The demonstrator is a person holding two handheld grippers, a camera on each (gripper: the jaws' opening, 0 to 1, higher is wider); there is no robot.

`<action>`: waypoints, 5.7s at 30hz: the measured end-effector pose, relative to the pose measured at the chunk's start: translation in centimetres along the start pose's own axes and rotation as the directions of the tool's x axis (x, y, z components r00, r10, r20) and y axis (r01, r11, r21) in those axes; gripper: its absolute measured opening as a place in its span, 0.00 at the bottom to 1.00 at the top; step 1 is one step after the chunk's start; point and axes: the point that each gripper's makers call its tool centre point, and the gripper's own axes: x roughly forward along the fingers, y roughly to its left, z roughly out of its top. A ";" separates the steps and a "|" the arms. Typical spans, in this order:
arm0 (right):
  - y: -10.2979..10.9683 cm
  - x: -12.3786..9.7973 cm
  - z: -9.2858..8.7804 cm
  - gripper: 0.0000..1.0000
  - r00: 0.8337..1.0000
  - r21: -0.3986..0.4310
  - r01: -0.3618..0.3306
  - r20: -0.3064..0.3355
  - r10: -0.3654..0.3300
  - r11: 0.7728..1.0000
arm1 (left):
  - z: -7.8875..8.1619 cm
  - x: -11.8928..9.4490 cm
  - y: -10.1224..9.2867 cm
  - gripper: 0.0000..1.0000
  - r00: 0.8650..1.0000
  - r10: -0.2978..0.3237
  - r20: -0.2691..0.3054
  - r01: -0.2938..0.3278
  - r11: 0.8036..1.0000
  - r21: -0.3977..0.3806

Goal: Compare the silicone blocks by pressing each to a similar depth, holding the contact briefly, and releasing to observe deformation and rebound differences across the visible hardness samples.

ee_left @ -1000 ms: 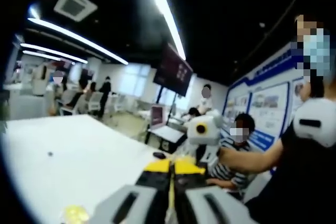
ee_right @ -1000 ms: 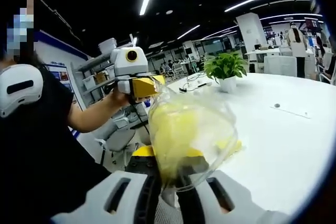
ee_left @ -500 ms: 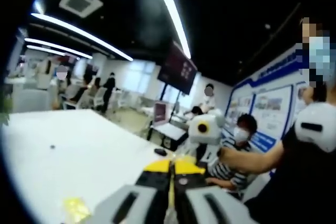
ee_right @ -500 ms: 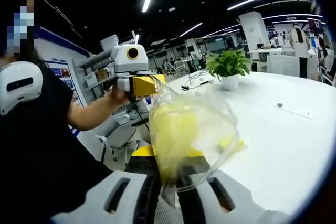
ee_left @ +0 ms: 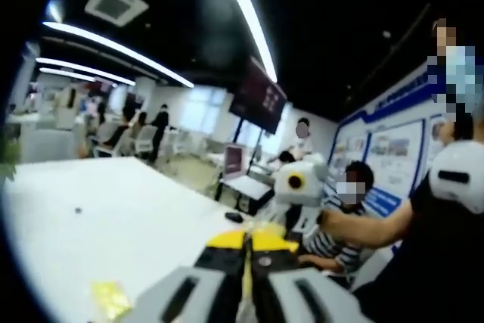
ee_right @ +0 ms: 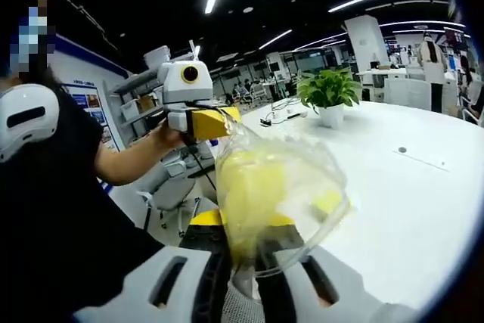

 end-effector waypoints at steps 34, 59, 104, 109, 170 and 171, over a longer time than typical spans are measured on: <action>-1.5 -0.2 0.1 0.08 0.998 -0.052 0.029 0.058 -0.026 0.998 | 0.3 0.5 0.5 0.00 0.996 -0.004 0.087 0.014 0.993 -0.116; -5.5 0.7 -3.8 0.41 0.964 0.034 0.224 0.140 -0.226 0.974 | -2.0 0.0 3.3 0.00 0.993 0.026 0.112 0.011 0.948 -0.318; -13.1 -2.5 -16.3 0.96 0.758 -0.108 0.643 -0.046 -0.650 0.758 | -11.3 7.3 8.2 0.00 0.987 0.163 -0.004 -0.153 0.916 -0.371; -13.8 -2.7 -16.2 0.96 0.737 -0.111 0.669 -0.030 -0.675 0.735 | -13.0 10.0 9.1 0.00 0.986 0.165 -0.006 -0.155 0.916 -0.370; -14.7 -2.9 -18.6 0.96 0.695 -0.130 0.693 -0.145 -0.705 0.709 | -19.6 12.2 28.1 0.07 0.753 0.634 -0.174 -0.629 0.772 0.090; -14.7 -2.9 -18.6 0.96 0.695 -0.130 0.693 -0.144 -0.705 0.709 | -19.4 12.1 28.2 0.11 0.752 0.637 -0.169 -0.632 0.770 0.092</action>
